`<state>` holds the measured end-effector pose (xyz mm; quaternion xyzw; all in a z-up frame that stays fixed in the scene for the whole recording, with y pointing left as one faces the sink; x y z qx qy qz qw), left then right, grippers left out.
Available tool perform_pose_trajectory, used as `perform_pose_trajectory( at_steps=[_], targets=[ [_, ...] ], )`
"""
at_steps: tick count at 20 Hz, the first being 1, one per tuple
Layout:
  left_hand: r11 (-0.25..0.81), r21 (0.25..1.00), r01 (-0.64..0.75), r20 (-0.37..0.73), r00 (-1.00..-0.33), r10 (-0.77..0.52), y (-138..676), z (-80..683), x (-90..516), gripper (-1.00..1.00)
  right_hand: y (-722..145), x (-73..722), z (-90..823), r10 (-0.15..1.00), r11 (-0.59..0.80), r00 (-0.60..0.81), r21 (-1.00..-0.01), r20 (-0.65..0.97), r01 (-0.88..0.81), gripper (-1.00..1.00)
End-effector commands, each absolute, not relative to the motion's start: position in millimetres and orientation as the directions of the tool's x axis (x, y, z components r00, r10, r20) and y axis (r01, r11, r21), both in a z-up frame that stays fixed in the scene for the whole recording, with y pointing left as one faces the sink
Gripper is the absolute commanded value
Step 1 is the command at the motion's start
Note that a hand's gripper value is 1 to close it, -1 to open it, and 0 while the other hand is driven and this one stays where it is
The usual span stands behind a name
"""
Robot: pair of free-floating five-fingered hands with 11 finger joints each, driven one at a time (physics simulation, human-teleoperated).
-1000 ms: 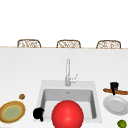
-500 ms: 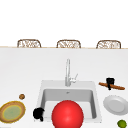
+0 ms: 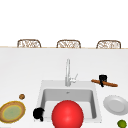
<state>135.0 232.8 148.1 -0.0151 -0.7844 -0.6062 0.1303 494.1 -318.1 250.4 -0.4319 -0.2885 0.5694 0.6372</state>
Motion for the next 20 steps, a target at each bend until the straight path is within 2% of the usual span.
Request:
perform_pose_trajectory(
  at_steps=[1,20],
  targets=[
    [0.265,0.947,0.182,0.223,-0.966,-0.134,232.8,148.1,135.0,0.0,-287.2,494.7,261.3,0.978,0.0,0.185,-0.879,-0.1,-0.476,1.0],
    [0.265,0.947,0.182,0.223,-0.966,-0.134,232.8,148.1,135.0,0.0,-152.1,496.4,244.8,0.984,-0.015,0.147,-0.879,-0.097,-0.476,1.0]
  ],
)
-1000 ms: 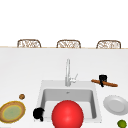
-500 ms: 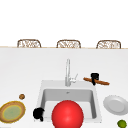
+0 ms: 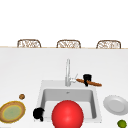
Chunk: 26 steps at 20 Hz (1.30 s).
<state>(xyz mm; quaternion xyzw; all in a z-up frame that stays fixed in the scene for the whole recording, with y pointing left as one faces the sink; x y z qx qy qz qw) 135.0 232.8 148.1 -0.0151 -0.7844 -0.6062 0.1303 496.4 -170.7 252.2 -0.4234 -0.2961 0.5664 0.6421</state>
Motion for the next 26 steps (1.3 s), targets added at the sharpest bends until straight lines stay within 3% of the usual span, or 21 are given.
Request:
perform_pose_trajectory(
  at_steps=[1,26],
  targets=[
    [0.265,0.947,0.182,0.223,-0.966,-0.134,232.8,148.1,135.0,0.0,-145.5,495.8,241.7,0.985,-0.016,0.146,-0.879,-0.097,-0.476,1.0],
    [0.265,0.947,0.182,0.223,-0.966,-0.134,232.8,148.1,135.0,0.0,-48.7,446.4,105.3,0.999,-0.046,-0.021,-0.885,-0.041,-0.464,1.0]
  ],
)
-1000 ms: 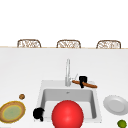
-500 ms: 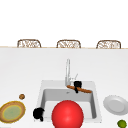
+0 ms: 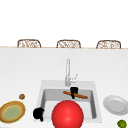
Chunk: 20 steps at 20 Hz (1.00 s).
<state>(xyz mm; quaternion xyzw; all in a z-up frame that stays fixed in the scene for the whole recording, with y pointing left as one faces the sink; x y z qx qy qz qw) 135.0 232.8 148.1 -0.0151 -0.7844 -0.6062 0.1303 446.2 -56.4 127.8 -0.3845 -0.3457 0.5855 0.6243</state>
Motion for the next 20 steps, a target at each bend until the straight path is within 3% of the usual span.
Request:
perform_pose_trajectory(
  at_steps=[1,20],
  targets=[
    [0.265,0.947,0.182,0.223,-0.966,-0.134,232.8,148.1,135.0,0.0,-47.6,446.2,96.9,0.999,-0.048,-0.022,-0.885,-0.043,-0.464,1.0],
    [0.265,0.947,0.182,0.223,-0.966,-0.134,232.8,148.1,135.0,0.0,-31.8,421.2,-44.5,0.997,-0.058,-0.066,-0.884,-0.03,-0.464,1.0]
  ],
)
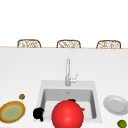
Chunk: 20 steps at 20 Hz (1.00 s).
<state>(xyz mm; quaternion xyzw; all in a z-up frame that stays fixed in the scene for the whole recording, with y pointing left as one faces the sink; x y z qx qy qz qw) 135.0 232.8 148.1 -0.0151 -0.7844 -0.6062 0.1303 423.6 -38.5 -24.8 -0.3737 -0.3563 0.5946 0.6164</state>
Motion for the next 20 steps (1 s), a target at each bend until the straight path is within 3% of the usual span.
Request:
perform_pose_trajectory(
  at_steps=[1,13,20],
  targets=[
    [0.265,0.947,0.182,0.223,-0.966,-0.134,232.8,148.1,135.0,0.0,-30.6,423.7,-53.9,0.997,-0.062,-0.068,-0.881,-0.034,-0.469,1.0],
    [0.265,0.947,0.182,0.223,-0.966,-0.134,232.8,148.1,135.0,0.0,-46.0,449.6,-109.4,0.995,-0.014,-0.097,-0.872,0.038,-0.488,1.0],
    [0.265,0.947,0.182,0.223,-0.966,-0.134,232.8,148.1,135.0,0.0,-42.7,465.4,-107.8,0.995,-0.015,-0.086,-0.809,0.044,-0.587,1.0]
  ],
)
